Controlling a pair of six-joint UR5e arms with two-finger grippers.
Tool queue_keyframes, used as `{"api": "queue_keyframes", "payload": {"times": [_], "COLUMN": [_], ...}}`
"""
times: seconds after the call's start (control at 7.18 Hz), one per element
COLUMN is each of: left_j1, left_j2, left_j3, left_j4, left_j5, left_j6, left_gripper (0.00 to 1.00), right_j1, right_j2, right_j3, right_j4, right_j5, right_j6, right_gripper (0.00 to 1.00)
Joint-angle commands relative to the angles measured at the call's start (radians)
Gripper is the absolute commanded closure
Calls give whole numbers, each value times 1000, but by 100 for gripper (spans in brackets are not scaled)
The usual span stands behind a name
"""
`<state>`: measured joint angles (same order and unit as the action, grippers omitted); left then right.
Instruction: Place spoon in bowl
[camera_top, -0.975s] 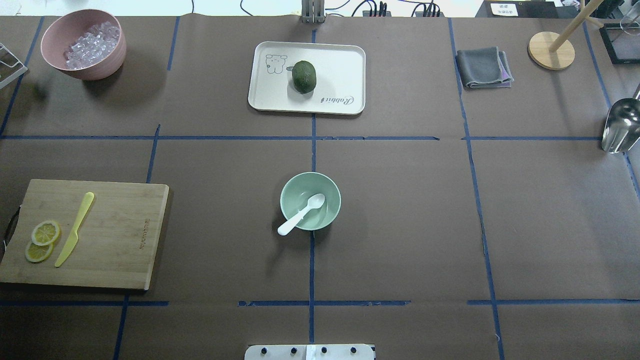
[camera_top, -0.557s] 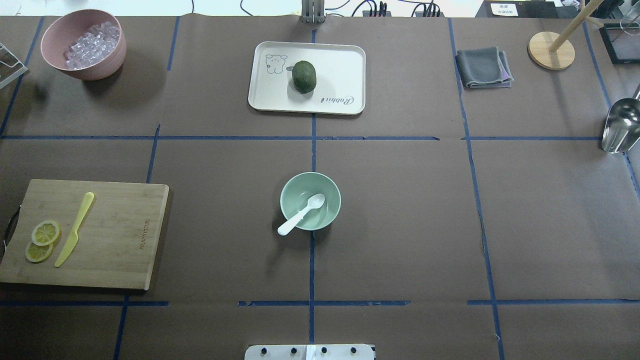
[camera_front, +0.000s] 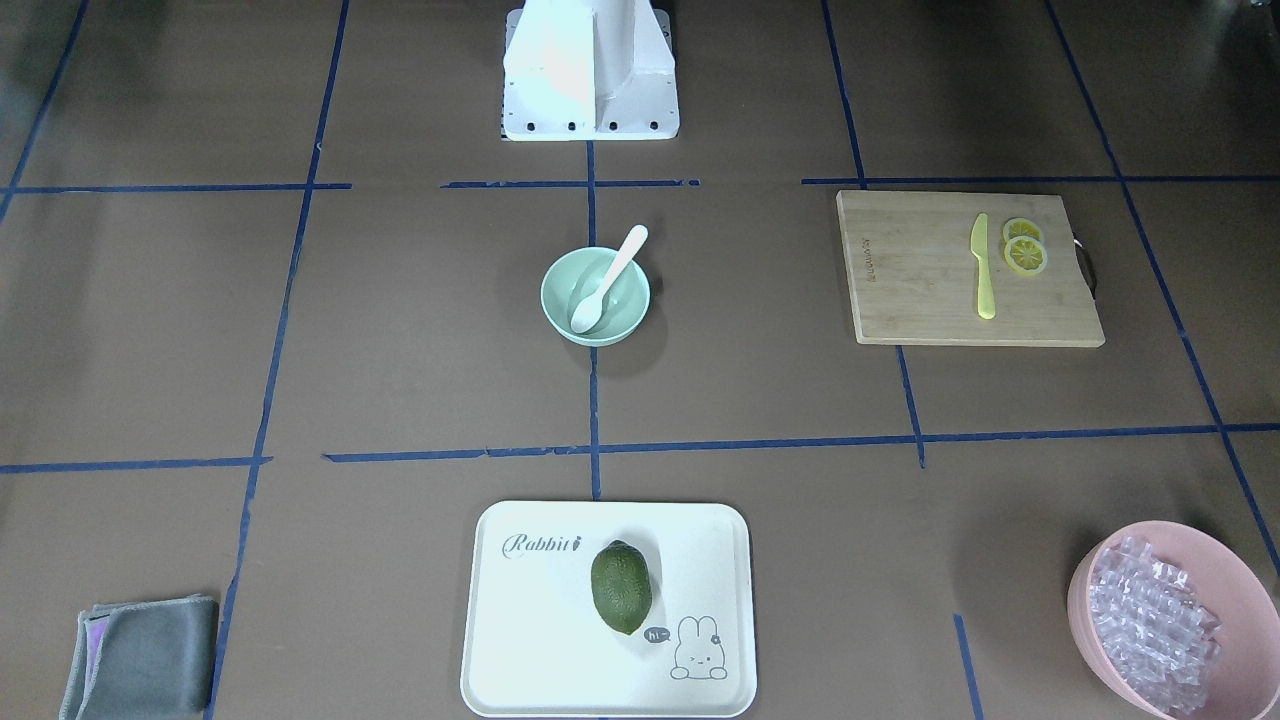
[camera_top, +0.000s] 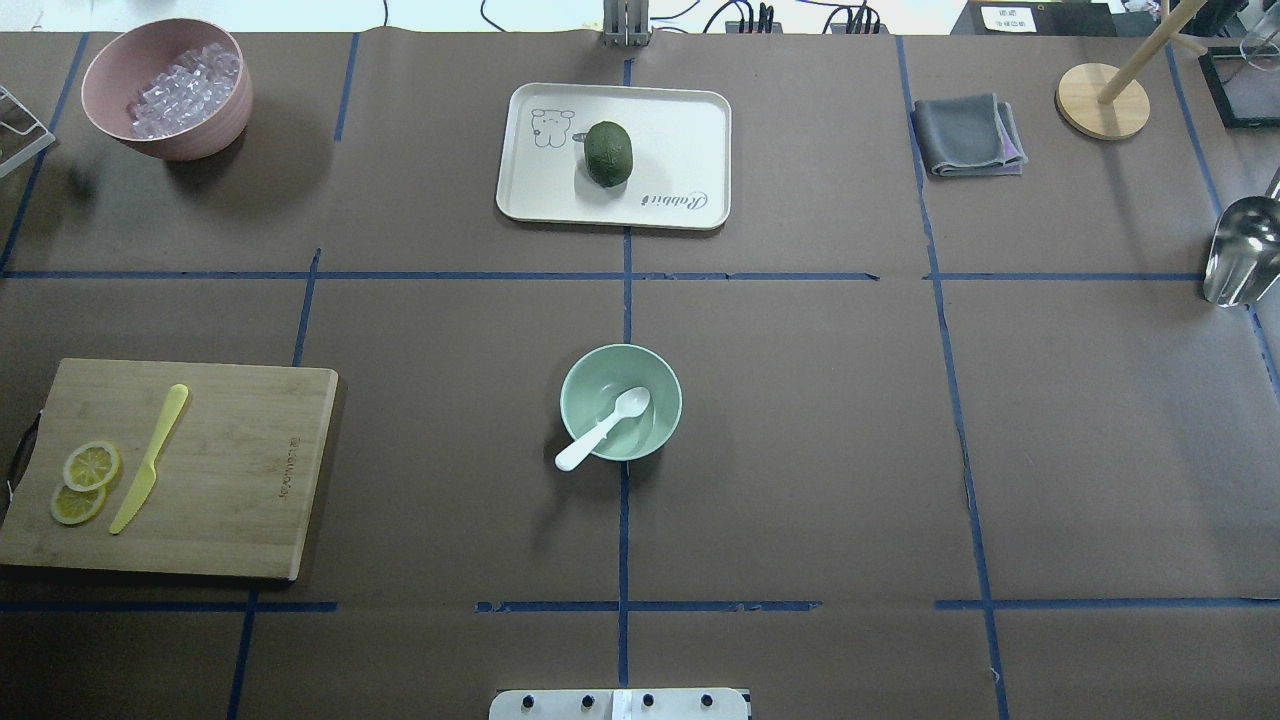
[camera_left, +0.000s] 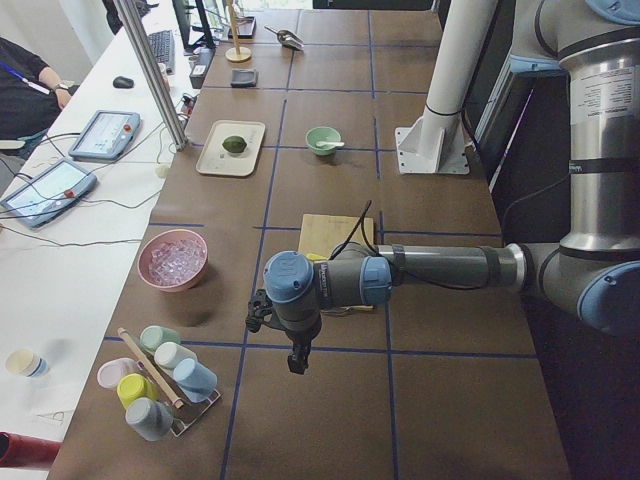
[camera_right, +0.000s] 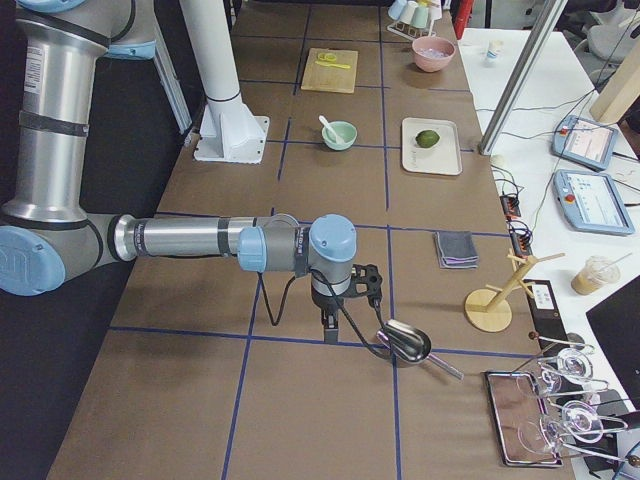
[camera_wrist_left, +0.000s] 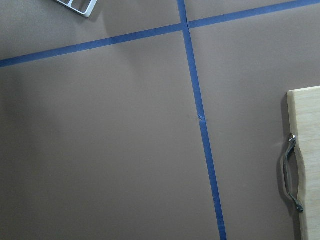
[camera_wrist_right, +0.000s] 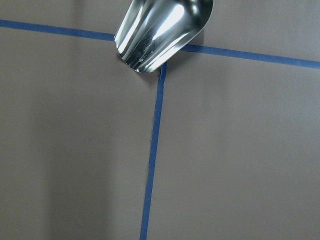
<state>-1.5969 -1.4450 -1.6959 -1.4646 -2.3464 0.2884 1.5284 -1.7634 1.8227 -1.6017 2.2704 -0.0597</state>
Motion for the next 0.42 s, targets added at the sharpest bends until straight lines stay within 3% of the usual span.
{"api": "queue_keyframes", "payload": {"times": [0.0,0.28], "left_j1": [0,0], "left_j2": [0,0], "left_j3": [7,2], "left_j4": [-2,-2], "left_j5": [-1,-1], "left_j6": [0,0], "left_gripper": [0,0], "right_j1": [-8,-8], "right_j2": [4,2], "right_j3": [-2,0], "right_j4": [0,0], "right_j5": [0,6], "right_j6": [-2,3], "right_gripper": [0,0]}}
